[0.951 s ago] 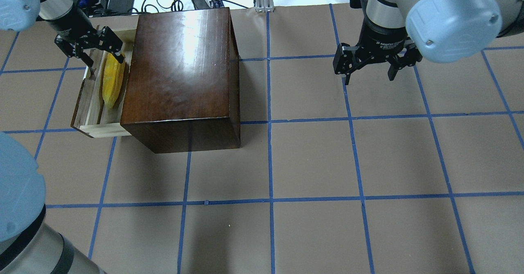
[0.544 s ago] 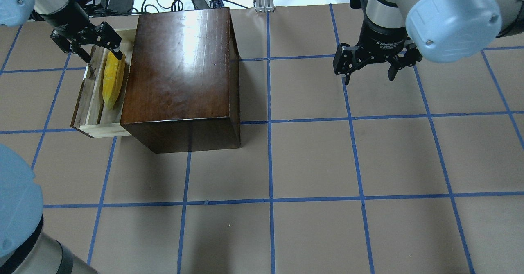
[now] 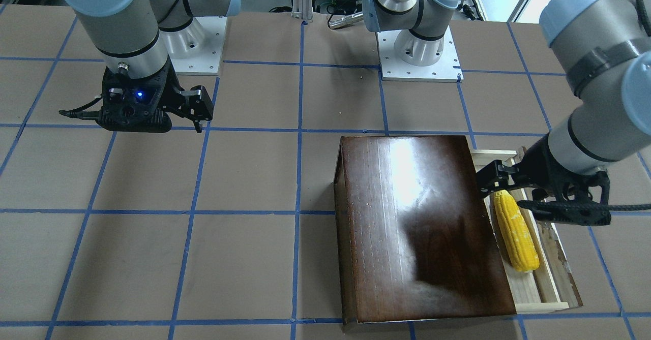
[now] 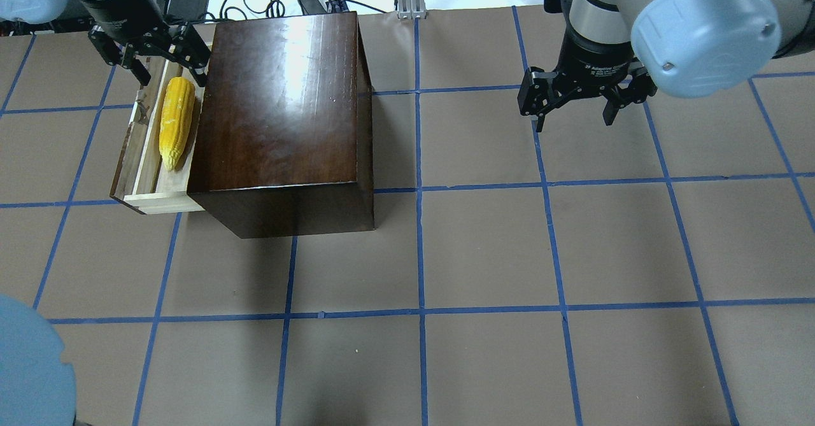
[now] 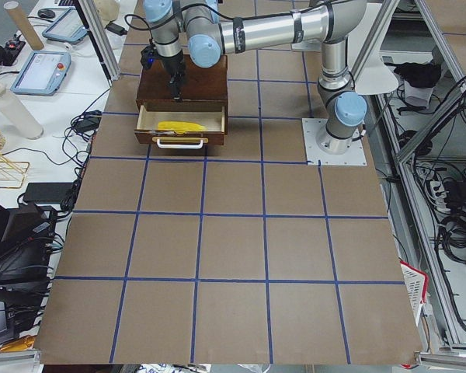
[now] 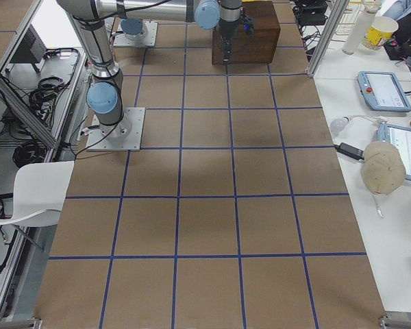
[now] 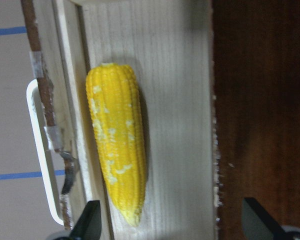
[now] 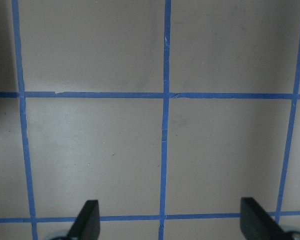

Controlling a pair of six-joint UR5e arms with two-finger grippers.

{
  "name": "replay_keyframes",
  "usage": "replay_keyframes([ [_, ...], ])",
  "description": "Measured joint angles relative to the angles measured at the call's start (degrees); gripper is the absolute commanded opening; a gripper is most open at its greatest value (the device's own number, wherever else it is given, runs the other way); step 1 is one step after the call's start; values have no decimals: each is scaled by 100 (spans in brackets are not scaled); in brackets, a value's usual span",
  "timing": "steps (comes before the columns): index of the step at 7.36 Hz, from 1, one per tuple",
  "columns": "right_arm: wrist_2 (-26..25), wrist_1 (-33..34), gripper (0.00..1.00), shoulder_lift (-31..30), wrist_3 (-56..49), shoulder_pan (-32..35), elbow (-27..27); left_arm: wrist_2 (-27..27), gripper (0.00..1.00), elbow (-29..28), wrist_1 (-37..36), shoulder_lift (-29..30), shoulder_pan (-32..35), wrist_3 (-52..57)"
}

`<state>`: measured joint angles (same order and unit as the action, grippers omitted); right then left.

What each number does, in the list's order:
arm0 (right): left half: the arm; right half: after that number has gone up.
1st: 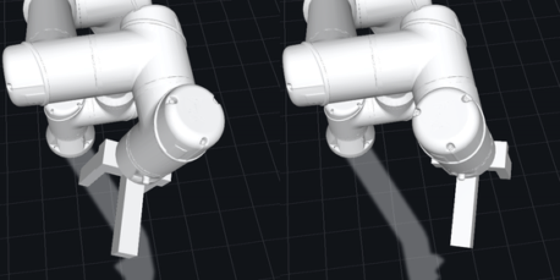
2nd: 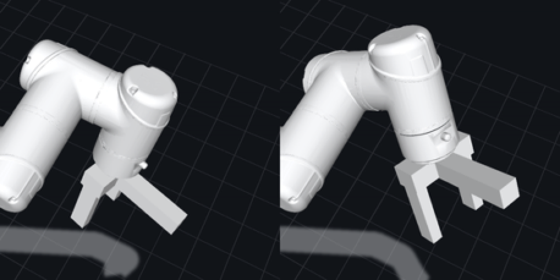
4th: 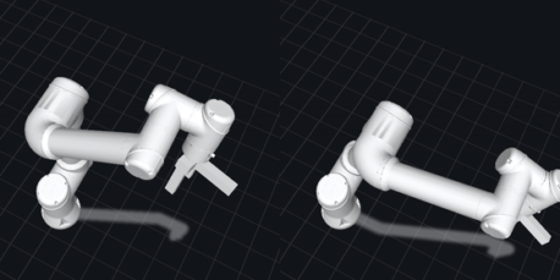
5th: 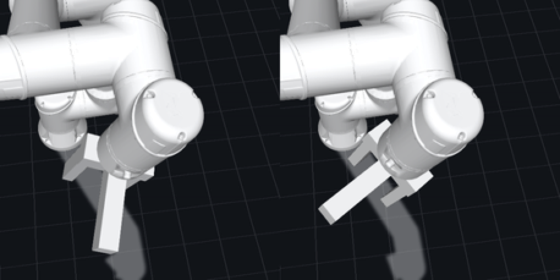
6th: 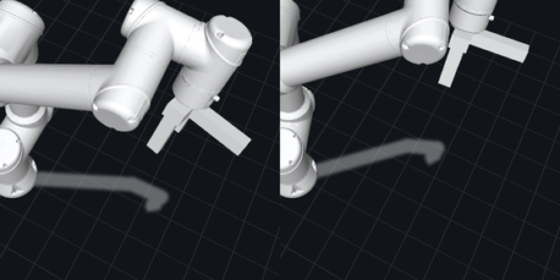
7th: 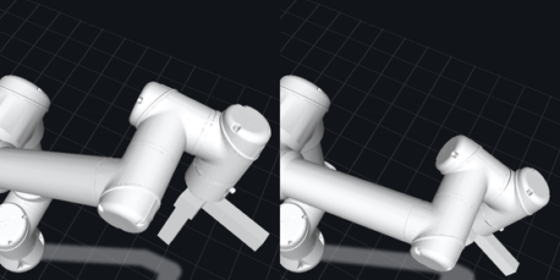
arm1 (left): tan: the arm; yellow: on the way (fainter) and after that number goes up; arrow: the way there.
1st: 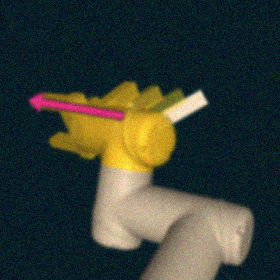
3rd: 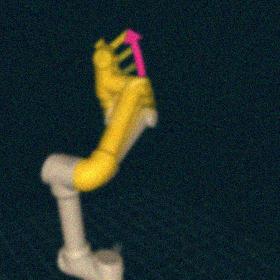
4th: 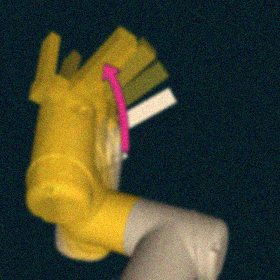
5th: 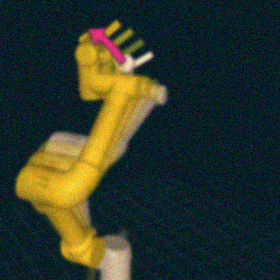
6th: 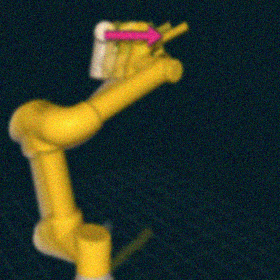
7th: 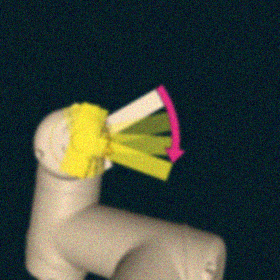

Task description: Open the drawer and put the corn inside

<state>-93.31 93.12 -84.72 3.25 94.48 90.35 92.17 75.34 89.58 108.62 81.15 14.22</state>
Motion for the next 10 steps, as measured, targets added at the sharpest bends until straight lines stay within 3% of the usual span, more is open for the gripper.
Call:
replay_keyframes([
  [5, 5, -3, 100, 8, 0, 0, 0, -72, 100, 307, 40, -446, 932, -877],
  [8, -4, -3, 100, 7, 0, 0, 0, -183, 100, 483, 3, -803, 898, -960],
  [10, -10, 4, 100, 3, 0, 0, 0, -354, 100, 898, -321, -924, 652, -919],
])
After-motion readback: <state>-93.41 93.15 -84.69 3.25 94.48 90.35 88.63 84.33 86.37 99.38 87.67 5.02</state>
